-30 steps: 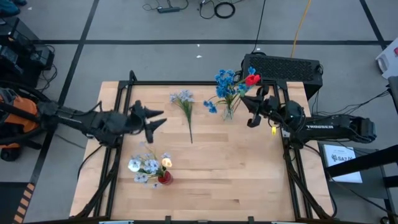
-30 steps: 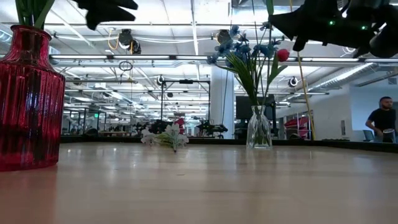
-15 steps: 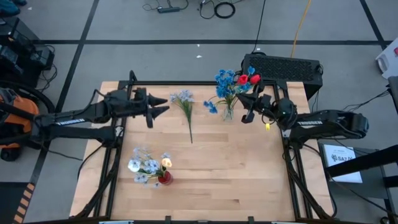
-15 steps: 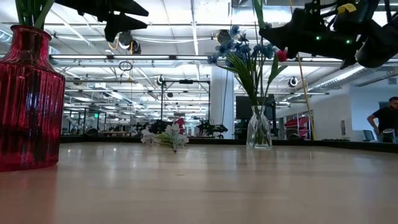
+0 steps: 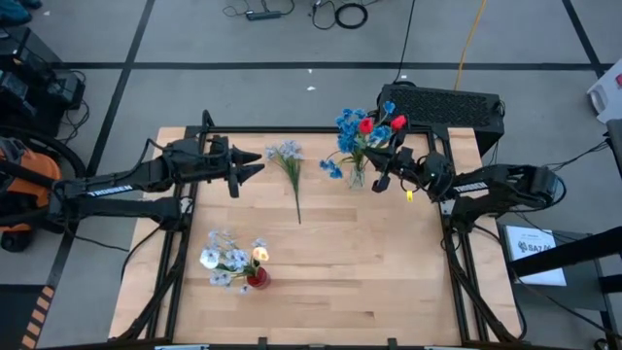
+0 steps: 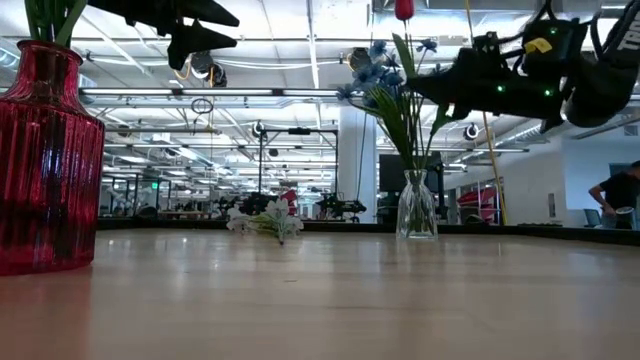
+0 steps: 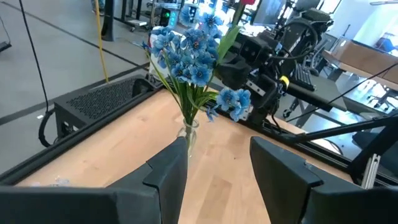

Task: Sort flowers into vase by color
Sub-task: Put the red flower into the transparent vase

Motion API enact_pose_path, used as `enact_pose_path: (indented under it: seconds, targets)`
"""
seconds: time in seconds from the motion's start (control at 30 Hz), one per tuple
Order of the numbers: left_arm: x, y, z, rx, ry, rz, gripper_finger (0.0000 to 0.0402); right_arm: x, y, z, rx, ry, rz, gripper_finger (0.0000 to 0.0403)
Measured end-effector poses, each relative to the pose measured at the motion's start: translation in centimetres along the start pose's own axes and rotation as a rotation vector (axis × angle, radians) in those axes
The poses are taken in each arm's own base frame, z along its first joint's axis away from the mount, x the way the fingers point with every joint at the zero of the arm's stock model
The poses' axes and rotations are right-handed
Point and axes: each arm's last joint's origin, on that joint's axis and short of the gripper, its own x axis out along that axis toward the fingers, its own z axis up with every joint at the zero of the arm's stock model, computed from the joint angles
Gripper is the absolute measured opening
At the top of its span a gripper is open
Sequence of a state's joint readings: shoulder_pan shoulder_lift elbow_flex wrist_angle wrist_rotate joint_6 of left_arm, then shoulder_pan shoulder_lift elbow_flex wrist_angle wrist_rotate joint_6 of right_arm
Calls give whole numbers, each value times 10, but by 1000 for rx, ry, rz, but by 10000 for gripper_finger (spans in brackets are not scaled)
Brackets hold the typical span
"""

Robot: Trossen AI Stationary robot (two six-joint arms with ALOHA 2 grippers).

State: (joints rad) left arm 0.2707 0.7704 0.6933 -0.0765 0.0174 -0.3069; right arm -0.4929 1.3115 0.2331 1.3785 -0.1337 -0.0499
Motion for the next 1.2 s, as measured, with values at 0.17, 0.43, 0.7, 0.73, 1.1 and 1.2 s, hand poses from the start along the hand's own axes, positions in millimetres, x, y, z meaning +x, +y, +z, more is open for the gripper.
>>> enact_pose_path:
  seconds: [0.17, 0.43, 0.7, 0.73, 1.1, 1.2]
  targets:
    - [0, 0, 0, 0, 0, 0, 180, -13, -3, -12, 42, -6, -26, 0]
    - [0, 0, 0, 0, -1, 3, 180, -18, -1, -30, 62, 81, -22, 0]
    - [0, 0, 0, 7, -2, 7, 180, -18, -1, -40, 145, 124, -29, 0]
    - [0, 0, 0, 7, -2, 7, 180, -18, -1, -40, 151, 124, -30, 0]
    - [0, 0, -1, 7, 9, 10, 180, -18, -1, -36, 176, 118, -32, 59]
    - [0, 0, -1, 8, 9, 10, 180, -18, -1, -33, 176, 119, -32, 87]
